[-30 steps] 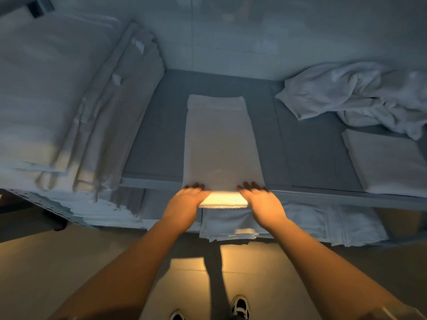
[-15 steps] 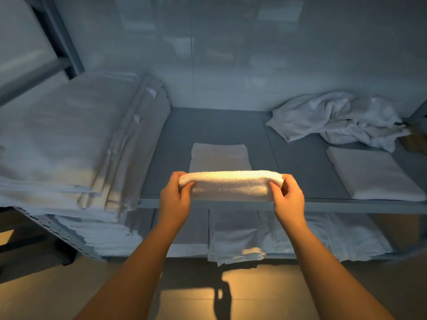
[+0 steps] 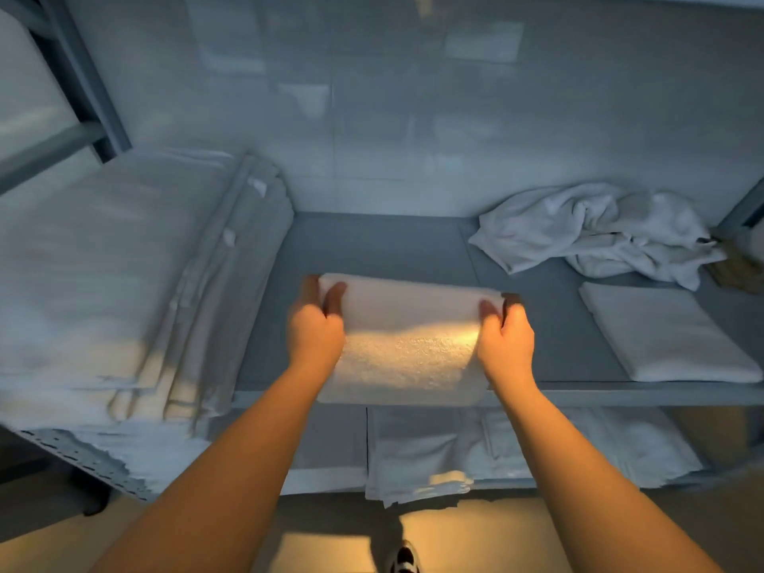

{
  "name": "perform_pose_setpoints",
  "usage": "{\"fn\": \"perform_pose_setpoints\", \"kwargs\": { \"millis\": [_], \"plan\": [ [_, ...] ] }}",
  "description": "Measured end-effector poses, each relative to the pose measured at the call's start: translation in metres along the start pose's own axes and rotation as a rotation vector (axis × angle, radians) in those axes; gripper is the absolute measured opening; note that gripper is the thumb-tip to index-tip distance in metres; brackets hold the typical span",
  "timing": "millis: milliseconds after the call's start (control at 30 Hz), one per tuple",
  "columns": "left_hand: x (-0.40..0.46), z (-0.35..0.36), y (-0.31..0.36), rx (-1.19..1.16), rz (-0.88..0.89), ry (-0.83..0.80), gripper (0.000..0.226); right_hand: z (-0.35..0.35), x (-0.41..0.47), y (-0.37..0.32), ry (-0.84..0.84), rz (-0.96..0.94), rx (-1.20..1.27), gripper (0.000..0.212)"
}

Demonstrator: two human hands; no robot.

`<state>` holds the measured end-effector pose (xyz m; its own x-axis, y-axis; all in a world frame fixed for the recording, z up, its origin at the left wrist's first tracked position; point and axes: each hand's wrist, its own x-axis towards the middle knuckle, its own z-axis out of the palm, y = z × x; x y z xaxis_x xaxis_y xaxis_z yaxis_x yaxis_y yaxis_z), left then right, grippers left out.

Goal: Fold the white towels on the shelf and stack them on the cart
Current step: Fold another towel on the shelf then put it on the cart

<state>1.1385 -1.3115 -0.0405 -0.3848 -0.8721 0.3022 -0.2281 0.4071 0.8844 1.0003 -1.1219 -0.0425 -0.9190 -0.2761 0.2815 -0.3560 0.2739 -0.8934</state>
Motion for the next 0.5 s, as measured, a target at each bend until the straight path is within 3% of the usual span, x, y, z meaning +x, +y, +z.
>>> {"fn": "perform_pose_setpoints", "kwargs": {
  "millis": [133,267,500],
  "plan": [
    [0.030,0.039,-0.031,0.204,-0.102,-0.189,0.042,0.036,0.038,0.034,-0.096,0.040,-0.146,0.014],
    [0.045,0.075,-0.083,0.338,-0.170,-0.413,0.045,0.070,0.057,0.089,-0.279,0.166,-0.237,0.012],
    [0.057,0.105,-0.132,0.471,-0.211,-0.418,0.045,0.104,0.075,0.130,-0.323,0.194,-0.339,0.011]
  ]
}}
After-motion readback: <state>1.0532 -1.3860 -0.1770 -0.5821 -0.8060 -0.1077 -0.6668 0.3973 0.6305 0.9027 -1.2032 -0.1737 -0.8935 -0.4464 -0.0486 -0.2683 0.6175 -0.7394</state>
